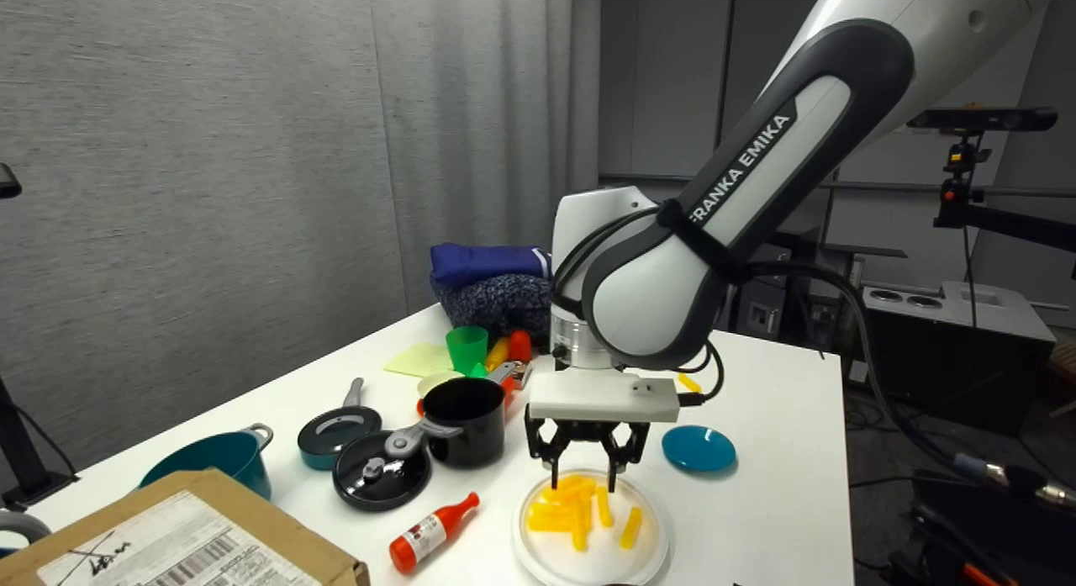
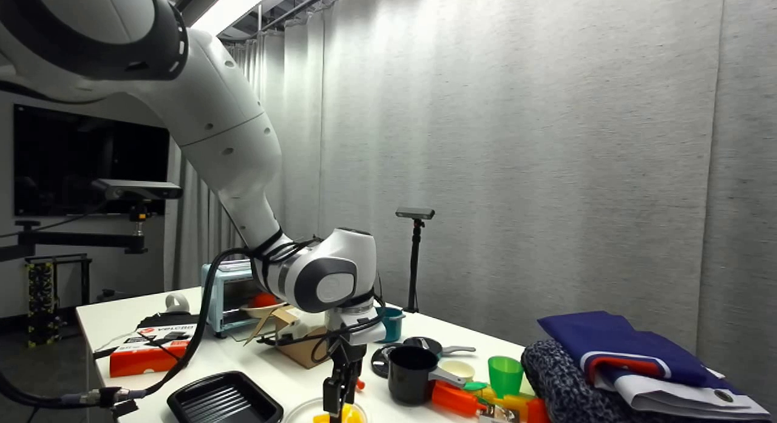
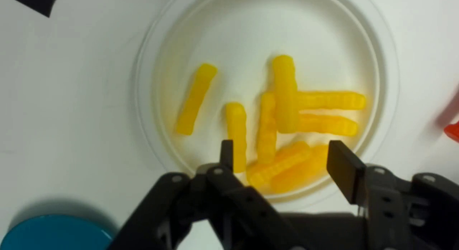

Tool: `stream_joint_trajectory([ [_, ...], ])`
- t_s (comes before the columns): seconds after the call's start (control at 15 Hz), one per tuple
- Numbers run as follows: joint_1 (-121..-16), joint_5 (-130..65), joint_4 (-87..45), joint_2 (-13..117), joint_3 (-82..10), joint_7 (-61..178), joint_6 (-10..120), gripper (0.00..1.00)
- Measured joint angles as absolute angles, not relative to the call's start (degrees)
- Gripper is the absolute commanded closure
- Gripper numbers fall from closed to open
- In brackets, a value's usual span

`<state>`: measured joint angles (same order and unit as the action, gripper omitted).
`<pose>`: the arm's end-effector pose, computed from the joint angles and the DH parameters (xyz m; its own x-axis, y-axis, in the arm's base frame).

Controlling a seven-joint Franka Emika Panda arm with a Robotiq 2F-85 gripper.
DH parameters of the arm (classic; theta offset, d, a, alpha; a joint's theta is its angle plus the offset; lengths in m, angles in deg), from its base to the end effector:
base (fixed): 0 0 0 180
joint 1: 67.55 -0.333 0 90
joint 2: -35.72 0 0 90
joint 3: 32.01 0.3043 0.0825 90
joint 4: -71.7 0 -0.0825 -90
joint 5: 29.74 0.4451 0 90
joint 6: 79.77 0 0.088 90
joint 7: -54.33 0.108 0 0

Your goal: Pick up the fries plush toy and put them on the plate

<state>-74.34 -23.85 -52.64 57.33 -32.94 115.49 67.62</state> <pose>0.5941 0.0590 0.1572 0.4981 -0.8665 -0.0339 -0.8669 -0.4965 -0.0452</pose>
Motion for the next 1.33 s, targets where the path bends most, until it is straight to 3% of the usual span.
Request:
stream_joint_trajectory([
  [1.33,-65.9,-19.19,-48.53,60.62,-46.37,151.86,68.09,0.0],
])
